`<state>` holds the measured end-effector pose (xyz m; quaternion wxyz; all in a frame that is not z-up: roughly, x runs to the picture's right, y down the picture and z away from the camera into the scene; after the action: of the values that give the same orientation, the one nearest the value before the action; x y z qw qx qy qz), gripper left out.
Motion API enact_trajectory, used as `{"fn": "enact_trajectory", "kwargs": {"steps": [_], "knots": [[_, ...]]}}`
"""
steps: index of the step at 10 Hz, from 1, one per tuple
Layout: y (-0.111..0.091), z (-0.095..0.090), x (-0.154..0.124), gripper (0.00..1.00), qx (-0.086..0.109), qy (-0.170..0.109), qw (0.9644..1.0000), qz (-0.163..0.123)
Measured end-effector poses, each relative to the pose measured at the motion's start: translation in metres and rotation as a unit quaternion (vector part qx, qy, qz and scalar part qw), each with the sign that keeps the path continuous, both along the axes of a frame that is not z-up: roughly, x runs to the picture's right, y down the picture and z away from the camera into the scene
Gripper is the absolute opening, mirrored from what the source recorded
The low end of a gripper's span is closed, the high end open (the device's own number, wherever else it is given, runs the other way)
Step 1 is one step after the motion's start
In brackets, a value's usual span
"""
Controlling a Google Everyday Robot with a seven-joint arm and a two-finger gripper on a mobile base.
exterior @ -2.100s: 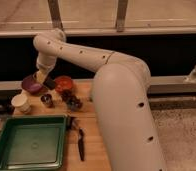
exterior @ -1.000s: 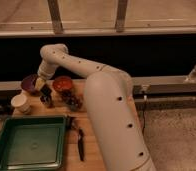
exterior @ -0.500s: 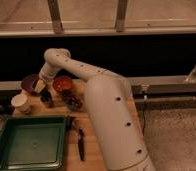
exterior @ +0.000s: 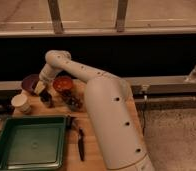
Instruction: Place eraser in metal cup
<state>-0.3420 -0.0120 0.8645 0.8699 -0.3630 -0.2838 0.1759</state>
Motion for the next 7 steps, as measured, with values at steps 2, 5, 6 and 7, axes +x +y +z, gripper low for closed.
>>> {"fn": "enact_trajectory", "kwargs": {"steps": [2,5,6,7], "knots": [[0.0025,0.0019,0.0011,0.37,-0.003,-0.002,1.0000,0.003],[0.0025,0.0020,0.0034,0.66,-0.002,-0.002,1.0000,0.004],[0.0019,0.0008,0.0041,0.70,-0.001,-0.003,1.0000,0.006],[0.0022,0.0010,0.0054,0.70,-0.001,-0.003,1.0000,0.007]]}}
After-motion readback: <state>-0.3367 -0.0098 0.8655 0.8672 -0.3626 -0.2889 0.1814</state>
